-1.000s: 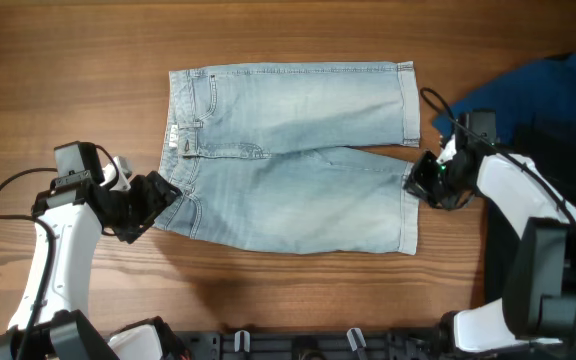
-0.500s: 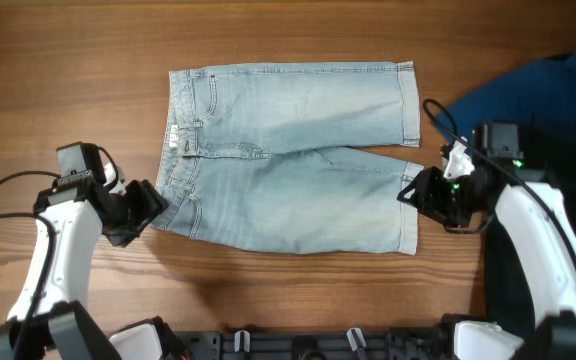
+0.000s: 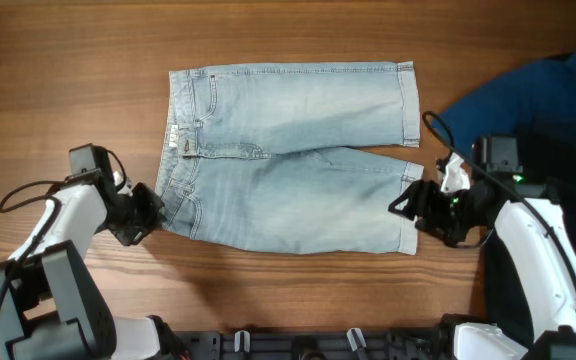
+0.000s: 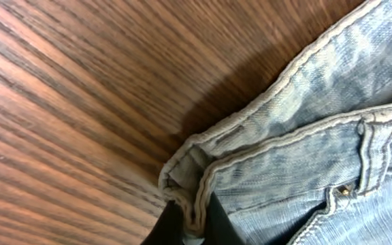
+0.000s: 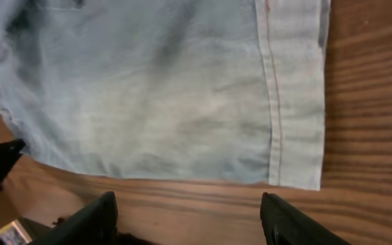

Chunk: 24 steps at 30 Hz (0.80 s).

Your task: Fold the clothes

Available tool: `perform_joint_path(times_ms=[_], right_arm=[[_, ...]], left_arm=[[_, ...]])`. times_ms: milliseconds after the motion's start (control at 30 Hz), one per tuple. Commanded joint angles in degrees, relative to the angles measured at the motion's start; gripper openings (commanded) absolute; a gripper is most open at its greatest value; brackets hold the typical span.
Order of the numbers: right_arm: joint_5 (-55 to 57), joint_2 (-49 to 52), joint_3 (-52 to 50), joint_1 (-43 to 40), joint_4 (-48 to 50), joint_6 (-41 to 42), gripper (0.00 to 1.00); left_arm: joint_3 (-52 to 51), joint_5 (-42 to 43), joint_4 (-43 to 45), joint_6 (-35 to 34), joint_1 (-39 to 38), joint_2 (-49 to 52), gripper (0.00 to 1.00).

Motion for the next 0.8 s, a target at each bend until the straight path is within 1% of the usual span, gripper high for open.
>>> perform_joint_path(times_ms=[0,67,233,333,367,433,467,567,633,667,700,733,767], right_arm=[[-0.3,1.4,-5.4,0.0,3.2,4.3,0.69],[-0.3,2.2,-7.4,0.0,4.7,6.4,0.65],[1.1,3.0,-11.9,0.0,9.2,11.5,0.55],[4.1,3.5,-14.7,0.0,12.6,16.0,0.51],[4.9,4.0,-15.7,0.0,14.0,16.9,0.51],[6.0,5.0,-16.6,0.0,14.8,17.2,0.58],[6.8,5.5,-16.7,0.0,15.7,17.4,0.59],[11.7,6.8,-16.7,0.0,20.2,19.9,0.57],[12.2,7.6,-16.7,0.0,21.4,21.1,0.43],[12.4,7.9,-16.7,0.0,21.6,21.0,0.32],[12.4,8.0,-16.7,0.0,21.8,21.0,0.09],[12.4,7.9,-16.7,0.0,21.8,20.9,0.04],[12.3,7.9,-16.6,0.0,21.8,20.9,0.04]], left_arm=[[-1.4,9.2,2.1,-0.1,-0.2,2.3,0.04],[-1.4,10.6,2.4,-0.1,-0.2,2.3,0.04],[-1.4,10.6,2.4,-0.1,-0.2,2.3,0.04],[-1.4,10.6,2.4,-0.1,-0.2,2.3,0.04],[-1.4,10.6,2.4,-0.1,-0.2,2.3,0.04],[-1.4,10.6,2.4,0.0,-0.2,2.3,0.04],[-1.4,10.6,2.4,0.1,-0.2,2.3,0.04],[-1.4,10.6,2.3,0.1,-0.2,2.3,0.04],[-1.4,10.6,1.9,0.5,-0.2,2.1,0.04],[-1.4,10.6,1.6,1.5,-0.2,1.9,0.04],[-1.4,10.5,1.2,1.7,-0.2,1.2,0.04],[-1.4,10.6,1.1,1.6,-0.2,0.8,0.04],[-1.4,10.6,1.0,1.6,-0.2,-0.2,0.04]])
